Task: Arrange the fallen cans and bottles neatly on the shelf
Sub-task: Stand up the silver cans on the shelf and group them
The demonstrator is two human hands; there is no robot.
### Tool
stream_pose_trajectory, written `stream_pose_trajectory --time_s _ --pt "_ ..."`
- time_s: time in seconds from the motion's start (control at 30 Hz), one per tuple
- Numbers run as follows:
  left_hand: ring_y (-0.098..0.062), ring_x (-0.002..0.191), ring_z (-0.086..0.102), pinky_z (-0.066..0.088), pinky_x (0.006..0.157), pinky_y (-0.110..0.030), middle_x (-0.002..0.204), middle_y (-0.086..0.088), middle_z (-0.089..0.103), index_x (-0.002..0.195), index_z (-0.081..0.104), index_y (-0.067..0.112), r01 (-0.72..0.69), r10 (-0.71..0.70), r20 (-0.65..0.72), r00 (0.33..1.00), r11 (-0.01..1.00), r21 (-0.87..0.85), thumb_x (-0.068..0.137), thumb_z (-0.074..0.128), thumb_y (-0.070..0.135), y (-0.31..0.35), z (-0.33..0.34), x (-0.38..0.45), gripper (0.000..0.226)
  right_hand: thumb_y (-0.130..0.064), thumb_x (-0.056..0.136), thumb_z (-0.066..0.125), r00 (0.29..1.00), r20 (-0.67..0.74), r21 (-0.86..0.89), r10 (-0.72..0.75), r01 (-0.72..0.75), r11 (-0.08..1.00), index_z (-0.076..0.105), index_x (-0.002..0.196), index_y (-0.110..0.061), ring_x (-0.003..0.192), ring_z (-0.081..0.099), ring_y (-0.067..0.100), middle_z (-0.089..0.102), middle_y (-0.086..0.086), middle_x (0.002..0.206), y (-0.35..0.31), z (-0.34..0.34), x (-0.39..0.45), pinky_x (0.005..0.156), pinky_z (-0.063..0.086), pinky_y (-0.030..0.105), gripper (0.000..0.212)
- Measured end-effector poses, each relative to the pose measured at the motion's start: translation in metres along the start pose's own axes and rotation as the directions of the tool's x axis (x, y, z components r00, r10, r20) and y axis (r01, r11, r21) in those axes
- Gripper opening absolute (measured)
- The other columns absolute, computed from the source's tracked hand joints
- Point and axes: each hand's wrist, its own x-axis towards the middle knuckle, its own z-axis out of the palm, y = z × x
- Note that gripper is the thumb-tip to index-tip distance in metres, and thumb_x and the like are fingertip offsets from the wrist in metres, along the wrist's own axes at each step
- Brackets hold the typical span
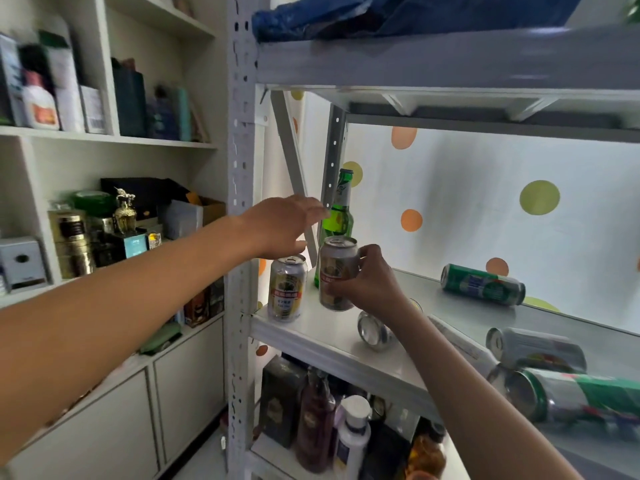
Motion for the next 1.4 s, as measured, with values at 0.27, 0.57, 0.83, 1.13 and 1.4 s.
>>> stream_pose_trajectory --time_s 0.27,0.57,0.83,1.13,1.4 --pt "-0.022 0.119 0.052 0.046 0.095 -0.039 0.137 -0.003 0.053 0.136 0.046 0.024 0.083 -0.087 -0.001 0.996 0.956 -0.282 0.095 0.045 0.015 0.013 0.022 -0.023 0.043 -0.026 0.058 0.088 0.995 0.092 -0.064 -0.048 0.054 0.997 0.041 0.118 -0.03 0.084 0.063 0.014 0.063 -0.005 0.097 -0.001 0.018 -0.004 0.061 0.046 0.021 0.077" --pt "-0.021 0.122 0.049 0.043 0.094 -0.034 0.14 -0.002 0.05 0.139 0.045 0.022 0.107 -0.102 0.031 0.994 0.951 -0.291 0.096 0.045 0.011 0.022 0.033 -0.038 0.045 -0.021 0.056 0.09 0.975 0.223 -0.177 -0.004 0.045 0.983 0.041 0.119 -0.02 0.092 0.058 0.02 0.06 -0.001 0.103 -0.002 0.028 0.003 0.066 0.046 0.03 0.08" --pt "-0.021 0.114 0.051 0.041 0.086 -0.031 0.13 -0.004 0.055 0.133 0.049 0.016 0.088 -0.084 0.024 0.996 0.948 -0.305 0.093 0.043 0.009 0.035 0.04 -0.045 0.041 -0.019 0.057 0.09 0.97 0.241 -0.168 -0.012 0.054 0.984 0.04 0.137 -0.017 0.103 0.06 0.023 0.061 0.002 0.115 0.001 0.029 0.004 0.085 0.054 0.038 0.095" --pt "-0.021 0.124 0.049 0.045 0.094 -0.035 0.139 -0.004 0.051 0.139 0.045 0.018 0.102 -0.132 -0.072 0.989 0.942 -0.32 0.095 0.055 0.015 0.053 0.027 -0.033 0.045 -0.015 0.066 0.09 0.972 0.229 -0.112 -0.062 0.089 0.99 0.028 0.148 -0.02 0.117 0.046 0.011 0.05 -0.006 0.122 0.004 -0.007 -0.007 0.093 0.038 0.025 0.103" --pt "-0.026 0.119 0.051 0.047 0.096 -0.044 0.133 -0.008 0.054 0.133 0.048 0.015 0.044 -0.133 -0.159 0.978 0.883 -0.467 0.088 0.046 -0.007 0.112 0.019 -0.005 0.05 -0.019 0.068 0.087 0.999 0.038 -0.296 -0.026 0.036 0.954 0.039 0.144 -0.022 0.128 0.049 0.018 0.053 0.008 0.14 0.025 -0.079 -0.022 0.092 0.044 0.029 0.09"
